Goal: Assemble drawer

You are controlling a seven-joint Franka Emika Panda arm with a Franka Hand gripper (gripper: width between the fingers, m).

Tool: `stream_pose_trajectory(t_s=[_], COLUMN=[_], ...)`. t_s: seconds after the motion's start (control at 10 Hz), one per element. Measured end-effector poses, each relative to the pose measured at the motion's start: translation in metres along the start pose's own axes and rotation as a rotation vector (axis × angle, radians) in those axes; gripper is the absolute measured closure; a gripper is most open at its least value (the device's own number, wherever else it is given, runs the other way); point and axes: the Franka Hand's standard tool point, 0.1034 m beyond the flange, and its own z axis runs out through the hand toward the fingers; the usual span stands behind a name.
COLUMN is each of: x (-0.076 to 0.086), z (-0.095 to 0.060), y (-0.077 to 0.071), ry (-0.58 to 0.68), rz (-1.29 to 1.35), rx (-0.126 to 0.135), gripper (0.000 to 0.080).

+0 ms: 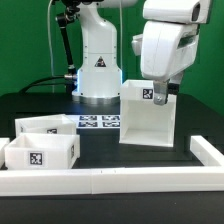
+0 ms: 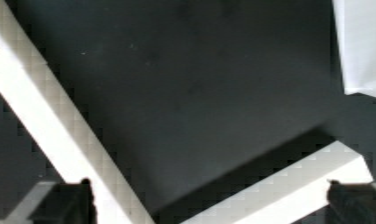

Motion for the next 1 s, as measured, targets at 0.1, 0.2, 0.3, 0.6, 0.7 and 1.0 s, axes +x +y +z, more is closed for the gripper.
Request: stream_pose_trajectory(t_s=[0.1,0.2,0.3,0.6,0.7,1.0], x=[0.0,0.0,0.0,-0.007,-0.012,-0.027], z=[0.0,0.0,0.0,-0.004,-0.006,-0.004], y=[0.0,0.0,0.0,0.001,-0.007,-0.037], ry=[-0.001,-0.001,-0.001,-0.001,0.004,0.013], rz=[-0.002,-0.002,-0.002,0.041,0.105,0.318], rx=[0.0,0.0,0.0,0.0,-0.008,-0.006], gripper=[0.015,0.015,0.015,0.015,0.015,0.015])
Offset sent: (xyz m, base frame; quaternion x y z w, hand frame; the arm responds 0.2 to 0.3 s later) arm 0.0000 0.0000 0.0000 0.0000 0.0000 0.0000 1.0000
